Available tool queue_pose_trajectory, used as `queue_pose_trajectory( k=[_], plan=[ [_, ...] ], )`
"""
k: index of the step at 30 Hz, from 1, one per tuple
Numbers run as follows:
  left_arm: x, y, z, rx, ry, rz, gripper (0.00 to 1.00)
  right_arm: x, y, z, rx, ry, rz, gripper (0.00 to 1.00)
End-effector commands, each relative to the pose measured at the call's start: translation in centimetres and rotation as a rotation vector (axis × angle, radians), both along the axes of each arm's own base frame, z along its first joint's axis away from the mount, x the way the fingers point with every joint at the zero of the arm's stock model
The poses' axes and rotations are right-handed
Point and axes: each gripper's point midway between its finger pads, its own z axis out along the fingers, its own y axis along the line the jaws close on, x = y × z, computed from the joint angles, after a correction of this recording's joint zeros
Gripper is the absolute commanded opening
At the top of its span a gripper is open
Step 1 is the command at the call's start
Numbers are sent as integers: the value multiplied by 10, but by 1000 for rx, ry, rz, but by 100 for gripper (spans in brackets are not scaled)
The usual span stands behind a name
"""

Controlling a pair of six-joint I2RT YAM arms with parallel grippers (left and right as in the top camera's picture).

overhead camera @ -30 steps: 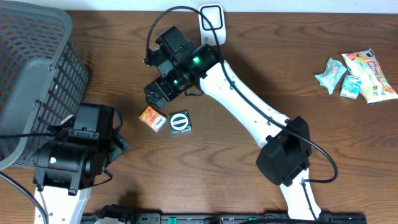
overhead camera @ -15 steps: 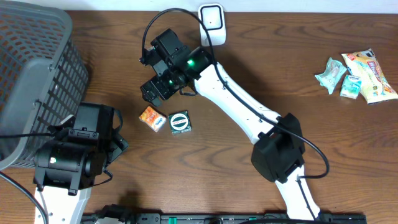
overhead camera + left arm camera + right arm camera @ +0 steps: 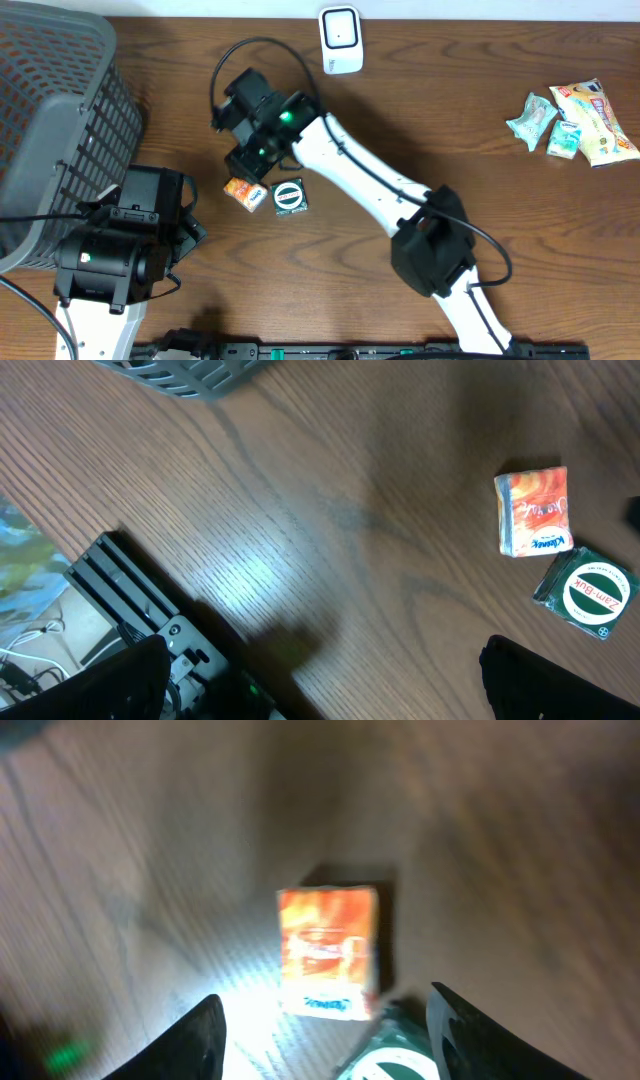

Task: Scan the item barcode
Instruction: 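Lower the right gripper and grasp the orange Kleenex box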

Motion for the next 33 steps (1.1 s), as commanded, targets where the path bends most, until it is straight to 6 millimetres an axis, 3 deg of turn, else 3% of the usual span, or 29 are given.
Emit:
queue_pose_trajectory(
  k=[1, 6, 11, 18, 24, 33],
  plan=[
    [1, 3, 7, 9, -26, 16, 98, -18, 11, -25, -40, -2, 105, 55],
    [1, 3, 7, 9, -26, 16, 98, -20, 21, -41, -45, -13, 129, 50],
    [1, 3, 7, 9, -26, 16, 98, -21, 22, -53, -56, -9, 143, 52],
    [1, 3, 7, 10, -26, 17, 98, -23, 20, -88, -99, 31, 146, 52],
    [1, 3, 7, 10, -26, 17, 98, -14, 7, -113, -197, -8, 117, 44],
    [1, 3, 7, 9, -26, 16, 98, -3, -8, -119, -288, -68, 83, 39]
  ],
)
